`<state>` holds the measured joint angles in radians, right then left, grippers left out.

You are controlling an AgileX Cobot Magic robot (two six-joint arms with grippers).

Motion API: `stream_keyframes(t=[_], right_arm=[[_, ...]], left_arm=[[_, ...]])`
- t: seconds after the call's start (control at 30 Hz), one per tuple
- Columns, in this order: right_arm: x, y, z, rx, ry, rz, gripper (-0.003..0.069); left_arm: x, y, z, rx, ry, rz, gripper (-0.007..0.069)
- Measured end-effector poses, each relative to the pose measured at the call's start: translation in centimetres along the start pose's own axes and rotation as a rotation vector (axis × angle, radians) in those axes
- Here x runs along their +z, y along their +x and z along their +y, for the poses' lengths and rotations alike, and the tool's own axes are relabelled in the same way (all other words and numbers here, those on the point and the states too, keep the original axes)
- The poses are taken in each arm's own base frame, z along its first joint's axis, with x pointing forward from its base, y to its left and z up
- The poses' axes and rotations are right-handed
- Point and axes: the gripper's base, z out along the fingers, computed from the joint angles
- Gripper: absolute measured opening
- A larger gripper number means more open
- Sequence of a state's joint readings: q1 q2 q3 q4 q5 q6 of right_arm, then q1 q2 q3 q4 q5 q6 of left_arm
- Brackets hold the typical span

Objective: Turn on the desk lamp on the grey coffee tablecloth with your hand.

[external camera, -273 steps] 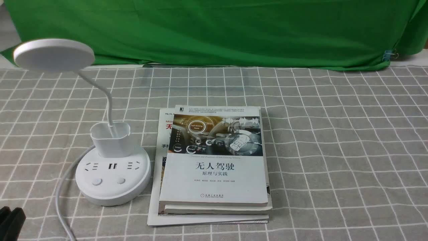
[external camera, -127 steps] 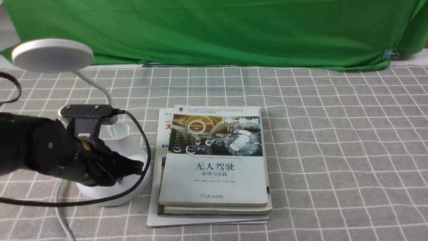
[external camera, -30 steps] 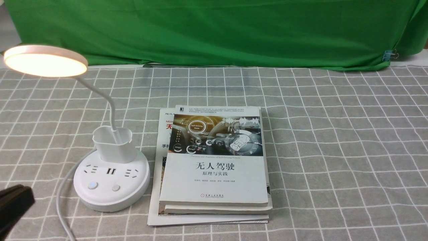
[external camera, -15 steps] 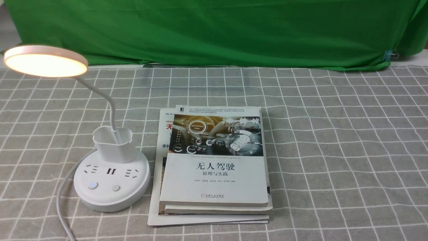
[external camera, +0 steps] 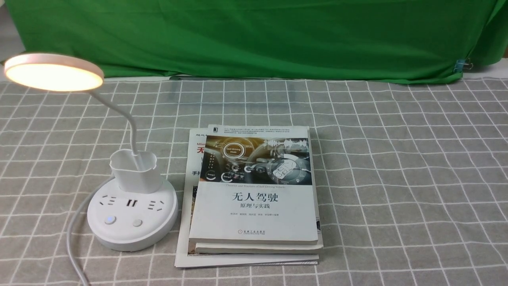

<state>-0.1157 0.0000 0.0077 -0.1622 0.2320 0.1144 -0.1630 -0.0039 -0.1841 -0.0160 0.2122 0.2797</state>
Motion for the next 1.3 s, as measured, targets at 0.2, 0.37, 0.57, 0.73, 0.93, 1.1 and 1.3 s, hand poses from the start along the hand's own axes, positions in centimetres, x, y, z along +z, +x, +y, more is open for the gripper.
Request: stream_keyframes(t=[0.2,0.37,0.57,0.73,0.93,1.1,1.3], right_arm=[[0.0,0.0,0.0,0.000,0.000,0.002,0.0245],[0.0,0.0,0.0,0.000,0.000,0.000,0.0245],[0.0,0.0,0.0,0.000,0.000,0.000,0.0245],[0.0,0.0,0.0,0.000,0.000,0.000,0.0245],[0.0,0.0,0.0,0.000,0.000,0.000,0.0245],[0.0,0.0,0.0,-0.001,0.000,0.000,0.0245],[0.0,0.0,0.0,-0.001,0.000,0.000,0.0245]], left_arm=[[0.7,4.4,-0.6,-0.035,-0.084,0.128,0.0019],[0.7,6.5,-1.0,-0.097,-0.079,0.232,0.0019],[0.7,6.5,-1.1,-0.106,-0.079,0.227,0.0019],[0.7,6.5,-1.0,-0.094,-0.081,0.228,0.0019],[0.7,6.5,-0.8,-0.084,-0.117,0.232,0.0019],[0.7,6.5,-0.8,-0.082,-0.123,0.233,0.0019],[0.7,6.5,-0.8,-0.082,-0.123,0.233,0.0019]])
